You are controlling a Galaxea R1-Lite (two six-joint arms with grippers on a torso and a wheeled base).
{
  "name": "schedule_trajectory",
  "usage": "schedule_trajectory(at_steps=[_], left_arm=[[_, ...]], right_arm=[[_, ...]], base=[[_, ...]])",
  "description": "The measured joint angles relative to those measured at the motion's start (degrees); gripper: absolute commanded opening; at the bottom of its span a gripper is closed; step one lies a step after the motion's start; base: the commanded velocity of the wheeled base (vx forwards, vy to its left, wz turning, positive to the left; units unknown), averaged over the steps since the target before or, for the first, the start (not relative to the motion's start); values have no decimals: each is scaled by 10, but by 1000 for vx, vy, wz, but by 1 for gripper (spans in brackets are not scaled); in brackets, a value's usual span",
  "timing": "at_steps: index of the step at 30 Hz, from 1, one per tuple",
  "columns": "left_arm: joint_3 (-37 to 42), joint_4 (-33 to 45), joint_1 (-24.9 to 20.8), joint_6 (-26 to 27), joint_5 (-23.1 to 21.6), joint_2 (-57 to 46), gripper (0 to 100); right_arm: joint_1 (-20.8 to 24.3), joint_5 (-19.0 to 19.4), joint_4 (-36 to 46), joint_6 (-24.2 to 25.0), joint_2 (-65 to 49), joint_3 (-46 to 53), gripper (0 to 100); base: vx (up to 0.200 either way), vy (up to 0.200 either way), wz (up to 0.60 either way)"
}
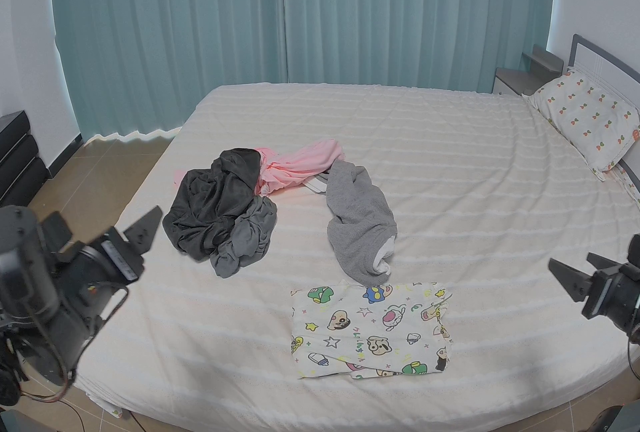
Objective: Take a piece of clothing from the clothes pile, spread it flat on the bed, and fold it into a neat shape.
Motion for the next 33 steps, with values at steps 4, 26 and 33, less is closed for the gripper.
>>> schedule_trajectory(at_steps=[4, 26, 33], left_arm=[[16, 45, 50, 66, 12, -115, 100], [63, 379, 349, 303, 6, -596, 100], [138, 360, 356, 293, -193, -636, 100]], right_arm=[[-41, -11, 50, -24, -92, 6, 100], [-234, 142, 305, -150, -467, 90, 100], [-233, 176, 258, -160, -502, 128, 100]], base=[[0, 0, 0], [0, 0, 0], [0, 0, 0]])
